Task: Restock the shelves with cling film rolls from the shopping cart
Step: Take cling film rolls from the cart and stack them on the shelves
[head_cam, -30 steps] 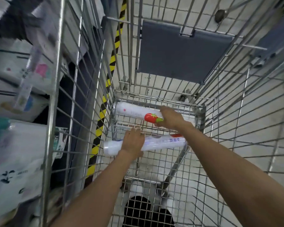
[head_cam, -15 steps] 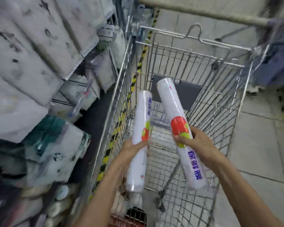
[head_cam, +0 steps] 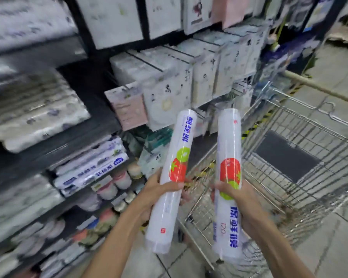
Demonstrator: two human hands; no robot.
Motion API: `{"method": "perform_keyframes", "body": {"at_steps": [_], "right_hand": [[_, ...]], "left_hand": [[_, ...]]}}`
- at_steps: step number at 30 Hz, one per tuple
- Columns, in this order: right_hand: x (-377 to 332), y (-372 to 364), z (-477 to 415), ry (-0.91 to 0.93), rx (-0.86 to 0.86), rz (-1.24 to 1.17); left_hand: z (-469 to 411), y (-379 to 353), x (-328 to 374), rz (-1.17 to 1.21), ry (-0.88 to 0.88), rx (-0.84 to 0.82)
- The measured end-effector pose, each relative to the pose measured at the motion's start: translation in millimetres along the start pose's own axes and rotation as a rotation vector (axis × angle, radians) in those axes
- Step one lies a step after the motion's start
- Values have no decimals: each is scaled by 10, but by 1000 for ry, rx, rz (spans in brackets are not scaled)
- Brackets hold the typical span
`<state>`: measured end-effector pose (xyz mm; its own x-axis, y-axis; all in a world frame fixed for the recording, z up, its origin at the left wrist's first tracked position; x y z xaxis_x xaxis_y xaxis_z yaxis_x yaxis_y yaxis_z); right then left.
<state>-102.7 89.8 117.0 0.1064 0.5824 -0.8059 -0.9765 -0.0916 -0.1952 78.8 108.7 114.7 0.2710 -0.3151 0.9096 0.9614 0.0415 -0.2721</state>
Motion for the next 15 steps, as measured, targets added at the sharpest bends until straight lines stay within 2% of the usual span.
{"method": "perform_keyframes", "body": {"at_steps": [3, 6, 11, 15], "right_hand": [[98, -662, 152, -8, -111, 39], [248, -1366, 321, -32, -237, 100], [739, -2503, 548, -93, -346, 244], [1250, -3425, 832, -140, -428, 319]], "left_hand": [[519, 607, 107, 19, -44, 167], [1096, 1202, 175, 33, -86, 266], [2117, 2283, 244, -15, -168, 438], [2930, 3204, 189, -103, -157, 592]]}}
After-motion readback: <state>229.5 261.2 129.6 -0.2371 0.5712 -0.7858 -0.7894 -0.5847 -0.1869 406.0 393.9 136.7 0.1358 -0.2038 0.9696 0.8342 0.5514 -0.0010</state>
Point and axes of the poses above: each hand's wrist, its own z-axis away from the middle knuckle, its own y-axis out of the back of the hand, x = y × z, the point moved 9 cm from there along -z, towards the middle knuckle, and after that the axes turned 12 degrees about -y, right-handed, at the moved point
